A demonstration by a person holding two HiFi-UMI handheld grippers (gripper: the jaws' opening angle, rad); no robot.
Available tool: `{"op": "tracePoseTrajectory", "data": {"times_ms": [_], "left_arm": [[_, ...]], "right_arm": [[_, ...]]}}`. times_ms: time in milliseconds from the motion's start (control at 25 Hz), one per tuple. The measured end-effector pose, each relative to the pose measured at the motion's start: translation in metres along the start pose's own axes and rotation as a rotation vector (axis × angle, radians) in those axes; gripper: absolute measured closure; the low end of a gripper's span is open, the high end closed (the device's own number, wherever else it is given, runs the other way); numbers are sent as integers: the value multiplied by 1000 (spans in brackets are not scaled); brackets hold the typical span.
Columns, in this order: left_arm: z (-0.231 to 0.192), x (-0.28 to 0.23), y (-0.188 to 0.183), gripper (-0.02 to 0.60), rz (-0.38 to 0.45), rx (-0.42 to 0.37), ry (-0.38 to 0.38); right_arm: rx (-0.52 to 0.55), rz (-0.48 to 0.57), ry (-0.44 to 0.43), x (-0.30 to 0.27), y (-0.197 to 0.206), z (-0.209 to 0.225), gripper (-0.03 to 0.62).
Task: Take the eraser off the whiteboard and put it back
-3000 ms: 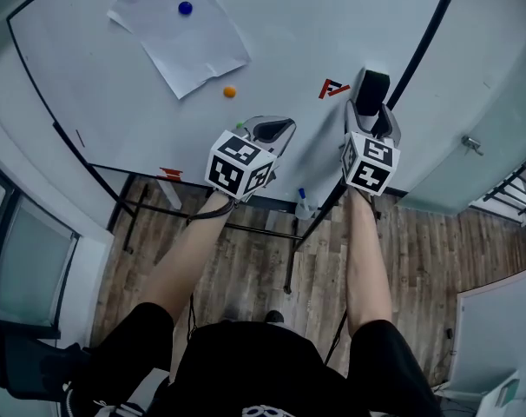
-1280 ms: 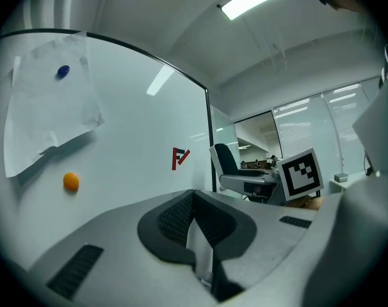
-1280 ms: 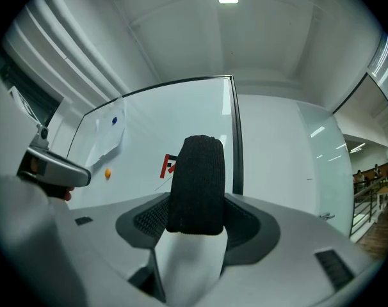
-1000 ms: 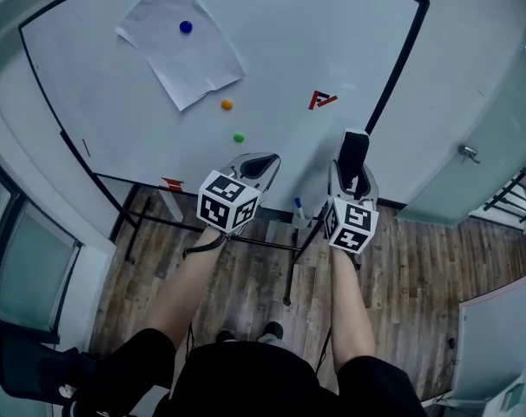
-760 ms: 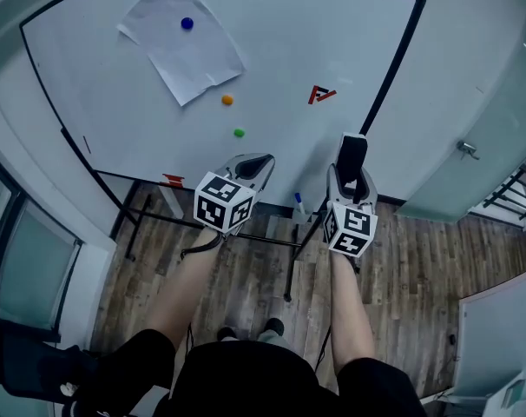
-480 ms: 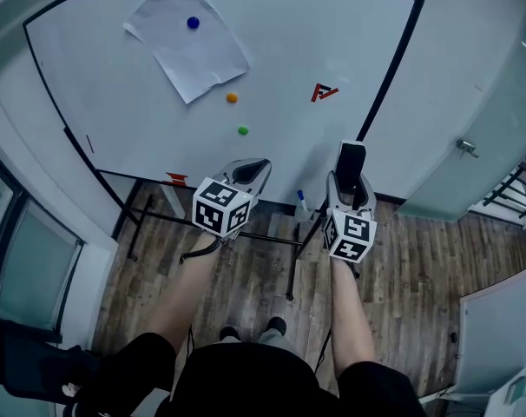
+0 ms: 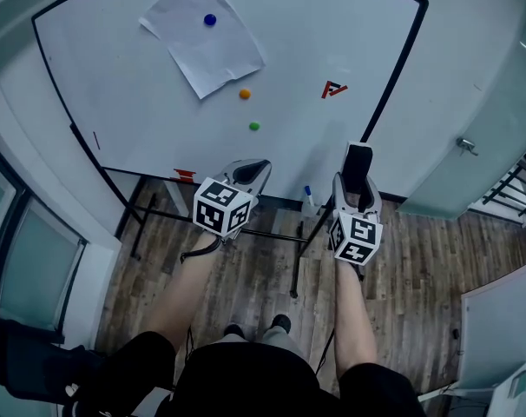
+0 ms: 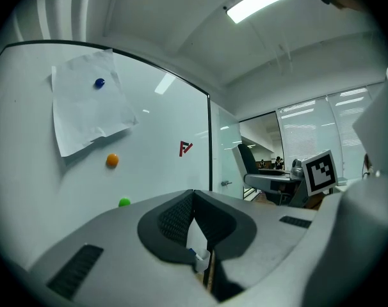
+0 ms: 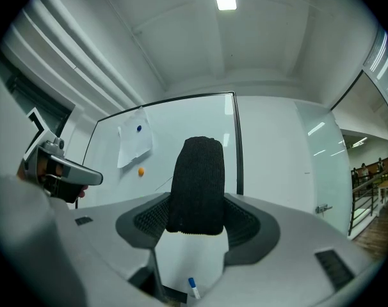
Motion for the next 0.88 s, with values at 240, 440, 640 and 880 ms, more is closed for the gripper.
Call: {"op": "tracePoseTrajectory", "data": {"times_ms": [240,440,640,880], "left_arm": [[-5,12,-3,560,9,-4,5],[-10,20,-4,560,15,2,4],[-16,24,-3,560,17,4,1],[-23,27,-4,560,21,4,-2]], "right_arm": [[2,3,11,6,-3,-10,327],[0,-1,11,8,-1,-18,327],[5,-6,5,6,-1,-25,327],[8,-3,0,2,-4,-31,329]]}}
Point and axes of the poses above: the fingertips, and each gripper's own axes: x backward along the fingers, z to its right, y out of its underside, the point moved 4 cm from there along x, backward along the fingers, and after that the axes turned 14 degrees about -y, right-handed, at the moved point
